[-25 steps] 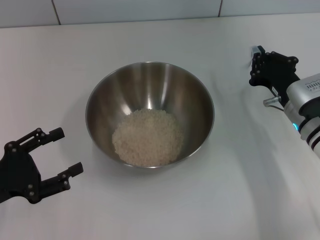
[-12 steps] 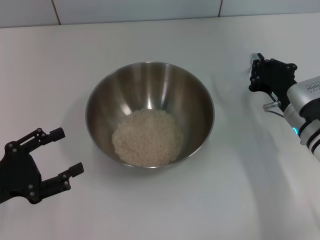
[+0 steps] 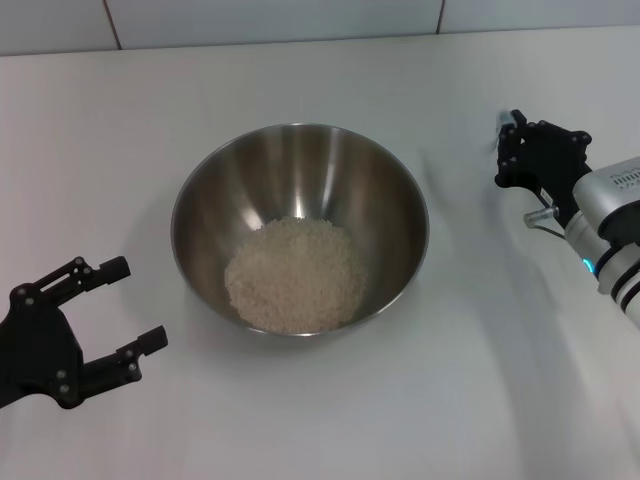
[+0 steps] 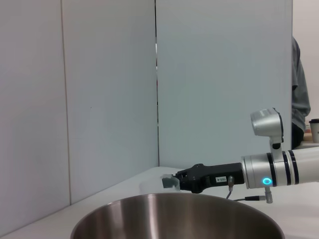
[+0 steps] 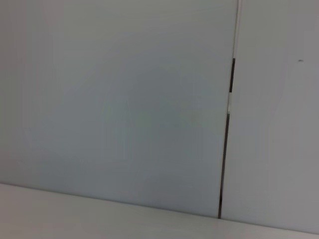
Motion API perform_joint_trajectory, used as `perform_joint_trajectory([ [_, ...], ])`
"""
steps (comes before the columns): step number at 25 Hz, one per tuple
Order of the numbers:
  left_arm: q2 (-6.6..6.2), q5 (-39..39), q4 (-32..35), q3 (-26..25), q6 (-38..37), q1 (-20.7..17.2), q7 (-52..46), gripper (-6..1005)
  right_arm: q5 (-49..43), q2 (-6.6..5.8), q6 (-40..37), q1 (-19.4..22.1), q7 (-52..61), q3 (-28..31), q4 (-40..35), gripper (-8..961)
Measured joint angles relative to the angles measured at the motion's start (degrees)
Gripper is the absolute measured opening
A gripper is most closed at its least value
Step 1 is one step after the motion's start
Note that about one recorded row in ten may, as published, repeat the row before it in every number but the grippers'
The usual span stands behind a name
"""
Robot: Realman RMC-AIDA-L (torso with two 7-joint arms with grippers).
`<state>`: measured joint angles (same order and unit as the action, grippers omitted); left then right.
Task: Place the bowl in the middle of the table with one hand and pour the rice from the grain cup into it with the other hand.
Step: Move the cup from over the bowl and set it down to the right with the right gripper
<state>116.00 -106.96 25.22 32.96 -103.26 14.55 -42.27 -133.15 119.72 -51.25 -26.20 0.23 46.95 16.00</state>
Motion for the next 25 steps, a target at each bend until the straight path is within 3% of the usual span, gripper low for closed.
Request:
perform_joint_trajectory([
  [3, -0.05, 0.0, 0.0, 0.0, 0.0, 0.0, 0.0, 812, 0.0, -0.03, 0.2, 0.0, 1.0, -0.1, -0.1, 64],
  [9, -0.13, 0.0, 0.0, 0.0, -0.1, -0.1, 0.0, 812, 0.0, -0.07, 0.4, 0.2, 1.2, -0.2, -0.3, 262],
  [19, -0.25, 0.2, 0.0, 0.0, -0.1, -0.1, 0.0, 812, 0.0, -0.30, -0.5, 2.1, 2.9, -2.3, -0.6, 346],
  [25, -0.26, 0.2, 0.0, 0.0, -0.1, 0.0, 0.0, 812, 0.0, -0.38, -4.8, 3.9, 3.4, -3.4, -0.6, 350],
])
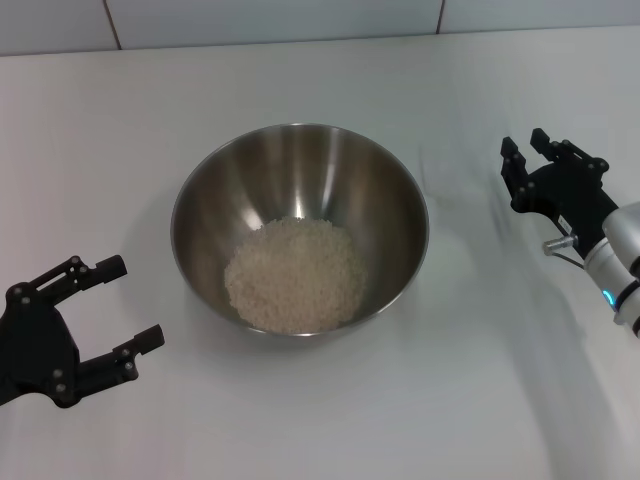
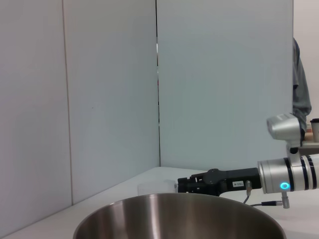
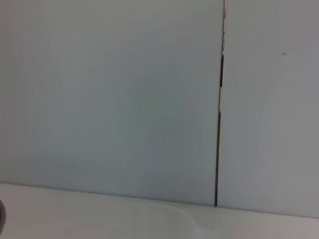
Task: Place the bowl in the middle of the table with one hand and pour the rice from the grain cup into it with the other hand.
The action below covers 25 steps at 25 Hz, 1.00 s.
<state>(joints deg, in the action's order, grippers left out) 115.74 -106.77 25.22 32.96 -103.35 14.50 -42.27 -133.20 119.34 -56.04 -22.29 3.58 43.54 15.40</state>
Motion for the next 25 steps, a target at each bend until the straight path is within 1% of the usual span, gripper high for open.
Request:
perform_joint_trajectory([
  [4, 0.01, 0.0, 0.0, -0.1, 0.0, 0.0, 0.0, 812, 0.0, -0.05, -2.4, 1.3, 0.2, -0.9, 0.0, 353],
  [5, 0.01, 0.0, 0.0, -0.2, 0.0, 0.0, 0.0, 812, 0.0, -0.06, -3.3, 1.7, 0.5, -1.4, 0.0, 354],
  [6, 0.01, 0.0, 0.0, -0.4, 0.0, 0.0, 0.0, 813, 0.0, -0.14, -5.9, 2.6, 1.6, -2.1, -0.2, 355],
  [7, 0.01, 0.0, 0.0, -0.5, 0.0, 0.0, 0.0, 813, 0.0, -0.14, -5.9, 2.6, 1.6, -2.1, -0.2, 355],
  [11, 0.01, 0.0, 0.0, -0.7, -0.1, 0.0, 0.0, 813, 0.0, -0.25, -15.6, 4.2, 5.4, -3.8, -2.6, 358],
  [15, 0.01, -0.2, 0.0, -0.7, -0.1, 0.0, 0.0, 813, 0.0, -0.38, -23.6, 3.9, 12.9, -6.6, -7.1, 361],
  [16, 0.01, -0.3, 0.0, -0.7, -0.1, 0.0, 0.1, 813, 0.0, -0.47, -26.4, 2.7, 17.2, -9.7, -10.4, 362],
  [17, 0.01, -0.3, 0.0, -0.7, -0.1, -0.1, 0.2, 813, 0.0, -0.47, -26.4, 2.7, 17.2, -9.7, -10.4, 362],
  [19, 0.01, -0.4, 0.0, -0.7, 0.0, -0.1, 0.4, 813, 0.0, -0.52, -28.9, 1.3, 21.0, -13.7, -13.9, 364],
  [20, 0.01, -0.4, 0.0, -0.7, -0.1, -0.1, 0.4, 813, -0.1, -0.55, -30.3, 0.6, 22.9, -16.3, -15.8, 365],
  [21, 0.01, -0.4, 0.0, -0.7, -0.1, -0.1, 0.4, 813, -0.1, -0.72, -33.5, -0.7, 26.5, -21.4, -19.2, 365],
  [22, 0.01, -0.4, 0.0, -0.7, -0.1, -0.1, 0.4, 813, -0.1, -0.72, -33.5, -0.7, 26.5, -21.4, -19.2, 366],
  [25, 0.01, -0.4, 0.0, -0.7, -0.1, -0.1, 0.4, 813, -0.1, -1.14, -38.0, -2.5, 30.9, -29.1, -23.7, 368],
])
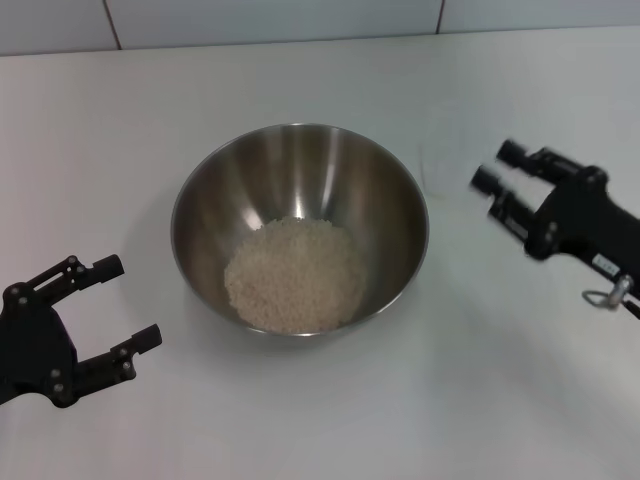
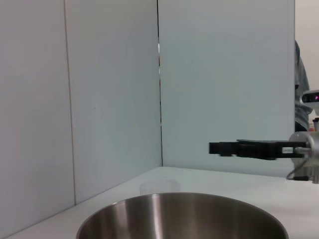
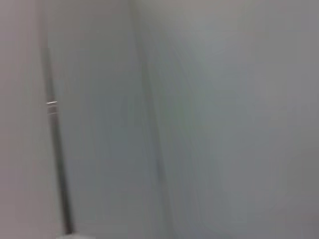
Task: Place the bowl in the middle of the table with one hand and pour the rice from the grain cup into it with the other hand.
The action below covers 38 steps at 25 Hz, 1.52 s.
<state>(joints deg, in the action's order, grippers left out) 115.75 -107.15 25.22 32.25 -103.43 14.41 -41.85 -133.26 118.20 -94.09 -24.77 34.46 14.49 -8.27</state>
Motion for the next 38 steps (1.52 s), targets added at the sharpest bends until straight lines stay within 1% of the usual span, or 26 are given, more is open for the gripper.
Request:
perform_joint_trajectory([
  [4, 0.00, 0.0, 0.0, 0.0, 0.0, -0.1, 0.1, 813, 0.0, -0.51, -5.3, -1.5, 3.0, -11.5, -5.2, 371],
  [6, -0.01, 0.0, 0.0, 0.1, 0.0, -0.2, 0.2, 813, 0.0, -0.57, -7.3, -1.9, 4.2, -14.9, -7.5, 439],
  [11, -0.25, 0.0, 0.0, 0.2, 0.0, -0.2, 0.2, 813, 0.0, -0.72, -11.4, -2.3, 8.1, -17.5, -13.2, 604],
  [15, -0.50, 0.0, 0.0, 0.3, 0.0, -0.2, 0.0, 813, 0.0, -1.11, -12.1, -2.3, 9.2, -18.9, -14.3, 721],
  [16, -0.58, 0.0, 0.0, 0.3, -0.1, -0.2, -0.2, 813, 0.0, -1.27, -12.0, -2.3, 10.2, -20.3, -15.0, 721],
  [26, -0.62, 0.0, 0.0, 0.5, 0.0, 0.3, -0.3, 813, 0.0, -1.30, -11.5, -1.2, 10.6, -23.1, -15.8, 721],
  [38, -0.72, 0.0, 0.0, 0.6, 0.0, 0.8, -0.4, 813, 0.0, -1.31, -11.3, -1.2, 10.5, -23.6, -16.0, 721],
])
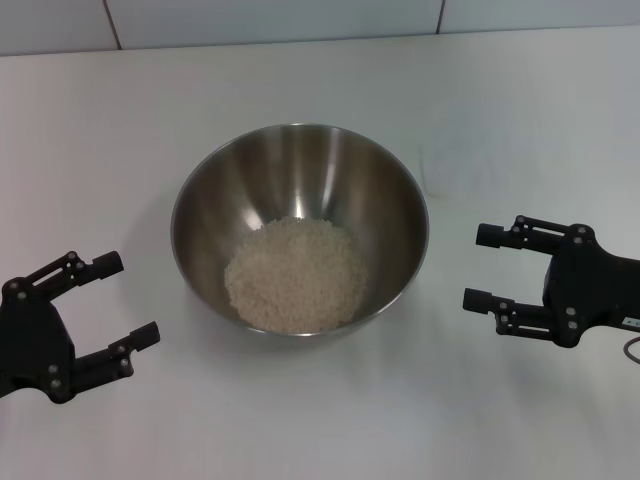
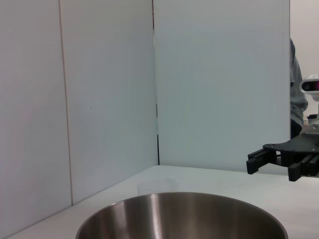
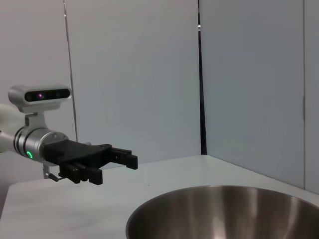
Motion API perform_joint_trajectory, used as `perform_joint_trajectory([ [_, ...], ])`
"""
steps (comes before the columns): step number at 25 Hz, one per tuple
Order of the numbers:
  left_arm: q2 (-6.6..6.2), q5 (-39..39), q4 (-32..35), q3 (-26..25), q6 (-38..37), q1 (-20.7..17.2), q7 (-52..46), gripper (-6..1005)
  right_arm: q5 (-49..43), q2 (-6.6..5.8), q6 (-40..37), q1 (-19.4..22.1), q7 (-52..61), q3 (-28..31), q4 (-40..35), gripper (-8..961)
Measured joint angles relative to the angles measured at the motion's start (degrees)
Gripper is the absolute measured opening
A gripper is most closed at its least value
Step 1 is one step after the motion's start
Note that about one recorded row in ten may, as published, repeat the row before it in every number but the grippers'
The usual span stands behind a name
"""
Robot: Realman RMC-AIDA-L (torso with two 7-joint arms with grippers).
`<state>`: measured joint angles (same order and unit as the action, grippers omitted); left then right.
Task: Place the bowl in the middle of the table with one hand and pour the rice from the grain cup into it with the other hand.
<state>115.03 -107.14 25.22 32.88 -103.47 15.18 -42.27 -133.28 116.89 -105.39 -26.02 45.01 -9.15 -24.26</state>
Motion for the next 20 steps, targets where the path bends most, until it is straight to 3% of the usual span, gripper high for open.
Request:
perform_joint_trajectory([
  [20, 0.01, -0.2, 0.0, 0.2, 0.0, 0.1, 0.0, 813, 0.0, 0.42, 0.5, -0.2, -0.1, -0.6, -0.1, 721],
])
